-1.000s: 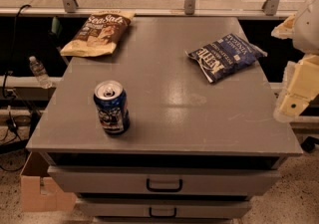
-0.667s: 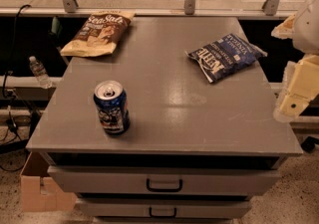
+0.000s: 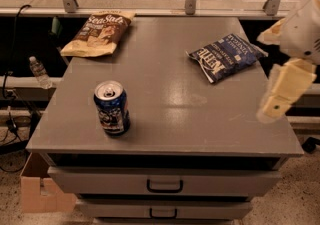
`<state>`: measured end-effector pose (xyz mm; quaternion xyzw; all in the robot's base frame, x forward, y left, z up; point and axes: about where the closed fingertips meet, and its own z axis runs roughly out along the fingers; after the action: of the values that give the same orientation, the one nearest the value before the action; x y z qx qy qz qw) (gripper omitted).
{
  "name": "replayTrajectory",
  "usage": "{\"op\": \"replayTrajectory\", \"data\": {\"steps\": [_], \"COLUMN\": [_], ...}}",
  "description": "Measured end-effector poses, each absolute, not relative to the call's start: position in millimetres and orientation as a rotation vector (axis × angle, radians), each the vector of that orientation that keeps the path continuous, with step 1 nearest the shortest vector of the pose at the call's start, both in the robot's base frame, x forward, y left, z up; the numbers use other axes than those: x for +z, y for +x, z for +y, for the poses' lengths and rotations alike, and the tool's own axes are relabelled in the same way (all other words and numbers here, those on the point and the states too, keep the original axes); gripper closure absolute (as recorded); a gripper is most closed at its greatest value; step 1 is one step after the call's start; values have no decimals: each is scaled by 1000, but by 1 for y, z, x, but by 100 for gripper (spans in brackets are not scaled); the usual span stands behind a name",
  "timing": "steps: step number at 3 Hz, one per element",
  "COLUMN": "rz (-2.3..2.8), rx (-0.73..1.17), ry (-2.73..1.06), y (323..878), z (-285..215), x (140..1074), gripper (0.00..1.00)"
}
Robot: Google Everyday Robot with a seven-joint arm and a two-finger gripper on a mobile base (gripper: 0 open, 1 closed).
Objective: Move pepsi can near blue chip bag
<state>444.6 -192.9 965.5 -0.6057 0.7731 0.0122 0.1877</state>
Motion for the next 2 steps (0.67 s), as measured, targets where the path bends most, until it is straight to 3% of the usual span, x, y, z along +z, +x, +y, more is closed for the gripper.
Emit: {"op": "replayTrajectory", "data": {"steps": [2], "rz": [1873], "rx": [525], "ry": [-1761], "y": [454], "z": [-59], "x": [925], "gripper": [0]}}
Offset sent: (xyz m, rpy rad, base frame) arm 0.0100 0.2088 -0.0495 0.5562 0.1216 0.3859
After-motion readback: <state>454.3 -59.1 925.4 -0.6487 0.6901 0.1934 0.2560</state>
